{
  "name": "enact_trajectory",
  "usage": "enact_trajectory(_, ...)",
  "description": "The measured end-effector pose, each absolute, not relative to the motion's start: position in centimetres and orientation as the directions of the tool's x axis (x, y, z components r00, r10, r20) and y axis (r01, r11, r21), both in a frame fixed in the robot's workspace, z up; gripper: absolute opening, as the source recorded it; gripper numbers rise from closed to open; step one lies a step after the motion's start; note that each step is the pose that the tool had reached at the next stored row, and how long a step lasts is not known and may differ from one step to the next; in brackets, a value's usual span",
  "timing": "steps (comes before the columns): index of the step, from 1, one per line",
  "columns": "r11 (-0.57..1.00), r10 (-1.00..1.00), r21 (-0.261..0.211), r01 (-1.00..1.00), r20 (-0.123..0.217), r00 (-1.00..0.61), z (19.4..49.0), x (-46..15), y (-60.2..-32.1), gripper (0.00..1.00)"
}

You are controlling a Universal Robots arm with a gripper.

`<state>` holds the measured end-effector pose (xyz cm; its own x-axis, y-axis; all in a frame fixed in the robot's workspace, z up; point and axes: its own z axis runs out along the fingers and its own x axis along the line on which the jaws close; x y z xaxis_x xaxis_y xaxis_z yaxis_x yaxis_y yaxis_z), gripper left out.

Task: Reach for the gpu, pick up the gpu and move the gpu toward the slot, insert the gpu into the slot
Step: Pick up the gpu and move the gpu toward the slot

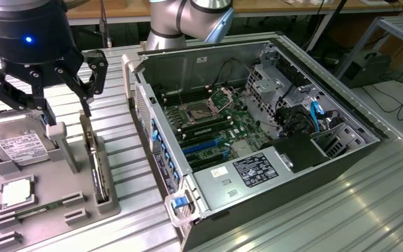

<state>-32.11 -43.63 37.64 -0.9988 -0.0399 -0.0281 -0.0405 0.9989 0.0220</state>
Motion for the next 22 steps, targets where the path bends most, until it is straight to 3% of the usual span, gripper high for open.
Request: enact_trajectory(22, 0.998, -0.059, 0.022, -0.060, -0.028, -0.998, 34.5, -32.1, -44.2, 0.54)
